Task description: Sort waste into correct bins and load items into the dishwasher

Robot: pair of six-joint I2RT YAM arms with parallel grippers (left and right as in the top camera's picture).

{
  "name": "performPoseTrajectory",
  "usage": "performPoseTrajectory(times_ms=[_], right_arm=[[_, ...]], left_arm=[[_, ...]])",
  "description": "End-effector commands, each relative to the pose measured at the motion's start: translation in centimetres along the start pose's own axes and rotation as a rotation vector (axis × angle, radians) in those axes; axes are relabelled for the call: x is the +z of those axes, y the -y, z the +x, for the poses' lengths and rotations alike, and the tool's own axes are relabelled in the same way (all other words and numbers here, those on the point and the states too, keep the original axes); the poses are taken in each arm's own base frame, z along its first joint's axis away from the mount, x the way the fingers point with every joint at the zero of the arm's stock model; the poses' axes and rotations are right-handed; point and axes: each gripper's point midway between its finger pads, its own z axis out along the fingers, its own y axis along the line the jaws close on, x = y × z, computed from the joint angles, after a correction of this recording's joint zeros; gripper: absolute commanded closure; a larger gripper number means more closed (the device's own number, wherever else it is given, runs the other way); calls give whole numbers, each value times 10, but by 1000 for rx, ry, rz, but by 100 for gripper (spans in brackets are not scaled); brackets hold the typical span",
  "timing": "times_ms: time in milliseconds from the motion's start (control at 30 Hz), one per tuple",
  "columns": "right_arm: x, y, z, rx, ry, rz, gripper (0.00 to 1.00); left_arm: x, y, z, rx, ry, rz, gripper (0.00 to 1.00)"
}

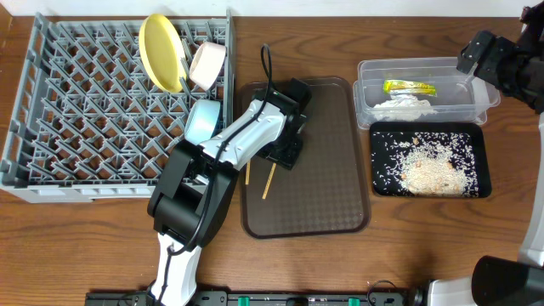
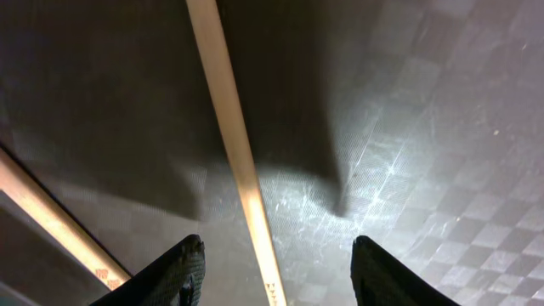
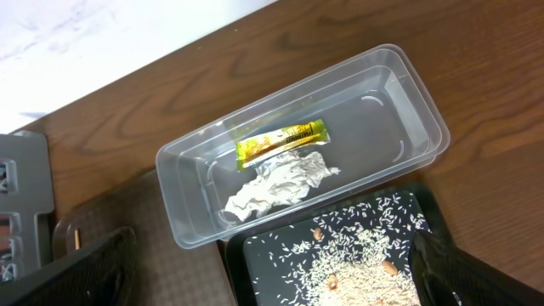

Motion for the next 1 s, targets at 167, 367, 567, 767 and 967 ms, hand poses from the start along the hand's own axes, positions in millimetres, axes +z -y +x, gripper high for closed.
performPoseTrajectory(times_ms=[167, 367, 567, 767, 967], right_arm=[[0, -2, -1, 4, 1, -7, 1], [0, -2, -1, 4, 1, -7, 1], [0, -2, -1, 4, 1, -7, 1], [0, -2, -1, 4, 1, -7, 1], [0, -2, -1, 4, 1, -7, 1]], left_arm=[[11, -2, 8, 13, -55, 6, 44], [11, -2, 8, 16, -54, 6, 49], [16, -10, 8, 21, -65, -39, 49], [20, -20, -1, 75, -35, -97, 48], [20, -17, -3, 119, -27, -83, 49]])
